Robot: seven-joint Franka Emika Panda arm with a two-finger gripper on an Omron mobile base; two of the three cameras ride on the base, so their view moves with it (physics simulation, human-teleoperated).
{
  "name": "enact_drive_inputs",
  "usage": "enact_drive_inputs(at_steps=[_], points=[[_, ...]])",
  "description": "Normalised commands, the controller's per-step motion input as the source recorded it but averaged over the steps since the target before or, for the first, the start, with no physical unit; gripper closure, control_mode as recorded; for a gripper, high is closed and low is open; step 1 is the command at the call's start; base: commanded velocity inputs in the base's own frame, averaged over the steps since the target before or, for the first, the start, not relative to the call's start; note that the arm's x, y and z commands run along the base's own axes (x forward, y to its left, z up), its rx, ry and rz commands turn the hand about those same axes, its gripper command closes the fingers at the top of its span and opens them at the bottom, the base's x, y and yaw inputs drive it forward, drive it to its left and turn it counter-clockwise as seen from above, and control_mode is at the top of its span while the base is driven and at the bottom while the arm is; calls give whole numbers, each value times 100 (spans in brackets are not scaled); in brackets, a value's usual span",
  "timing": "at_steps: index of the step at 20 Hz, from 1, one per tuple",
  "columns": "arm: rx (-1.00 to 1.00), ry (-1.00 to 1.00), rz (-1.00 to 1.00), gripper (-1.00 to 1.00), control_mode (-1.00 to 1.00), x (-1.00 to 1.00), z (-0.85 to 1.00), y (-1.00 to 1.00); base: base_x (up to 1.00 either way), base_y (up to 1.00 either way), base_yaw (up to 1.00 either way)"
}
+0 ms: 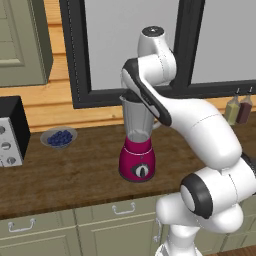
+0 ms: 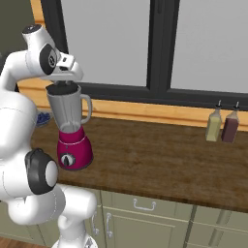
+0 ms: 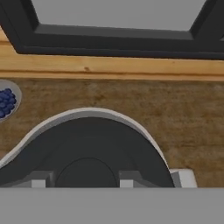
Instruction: Close the lid blender by securely placing the lid on top.
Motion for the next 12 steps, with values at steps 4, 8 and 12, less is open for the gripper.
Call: enact_drive_inputs(at_steps=[4,8,12], points=[[0,0,-4,100,-100,5,-23,-30,0,0,0],[0,-3,-1,100,-100,9,-15,-21,0,0,0],[0,-11,0,100,-100,11,-3,-6,0,0,0]])
